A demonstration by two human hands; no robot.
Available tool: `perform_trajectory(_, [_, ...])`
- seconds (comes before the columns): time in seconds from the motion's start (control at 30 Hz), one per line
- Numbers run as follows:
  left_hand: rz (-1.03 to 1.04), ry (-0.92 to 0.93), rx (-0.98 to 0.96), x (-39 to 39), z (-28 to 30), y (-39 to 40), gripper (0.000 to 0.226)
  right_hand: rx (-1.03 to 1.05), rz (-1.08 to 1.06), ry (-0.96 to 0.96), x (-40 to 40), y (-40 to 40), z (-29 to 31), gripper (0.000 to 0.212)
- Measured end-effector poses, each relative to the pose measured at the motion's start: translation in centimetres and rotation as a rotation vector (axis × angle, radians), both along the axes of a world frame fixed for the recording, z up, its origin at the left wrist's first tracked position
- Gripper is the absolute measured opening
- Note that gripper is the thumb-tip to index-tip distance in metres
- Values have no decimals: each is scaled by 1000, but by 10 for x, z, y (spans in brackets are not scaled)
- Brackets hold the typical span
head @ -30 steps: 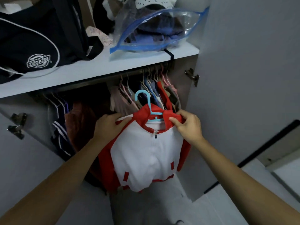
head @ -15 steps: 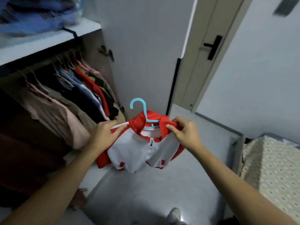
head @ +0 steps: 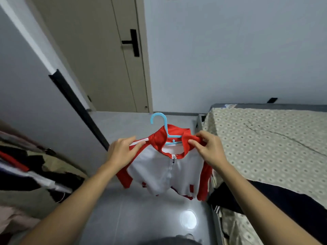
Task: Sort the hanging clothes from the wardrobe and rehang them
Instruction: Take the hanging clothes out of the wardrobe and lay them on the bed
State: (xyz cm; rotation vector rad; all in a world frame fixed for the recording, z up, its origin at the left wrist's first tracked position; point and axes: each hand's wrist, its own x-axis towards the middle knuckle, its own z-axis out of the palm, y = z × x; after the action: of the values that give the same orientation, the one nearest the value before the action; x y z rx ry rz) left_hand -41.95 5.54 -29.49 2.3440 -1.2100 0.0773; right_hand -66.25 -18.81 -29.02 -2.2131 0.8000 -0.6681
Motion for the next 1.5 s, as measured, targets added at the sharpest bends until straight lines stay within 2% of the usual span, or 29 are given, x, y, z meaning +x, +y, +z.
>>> perform_trajectory(0.23, [-268,5,88,-40,-11,-132,58,59,-289,28,-104,-51,-16,15])
perform_trajectory(0.4, [-546,6,104,-69,-31,-228,55,122,-570,43,-166,-48,-28,15])
perform_trajectory(0.67, [-1044,-3,112,-136,-44,-345,63,147,-1048,37,-222,12,-31,16])
perform_trajectory(0.9, [-1389,16,66,-219,-35,-382,63,130,-1363,28,-252,75,-24,17])
perform_trajectory(1.07, [-1510,46,112,-281,-35,-395,60,111,-1531,49,-287,89,-21,13])
perform_trajectory(1.27, [-1631,52,221,-359,-52,-422,41,135,-1633,39,-352,81,-47,14])
perform_trajectory(1.5, [-1599,62,380,-478,-93,-469,30,213,-1631,19,-463,33,-105,14])
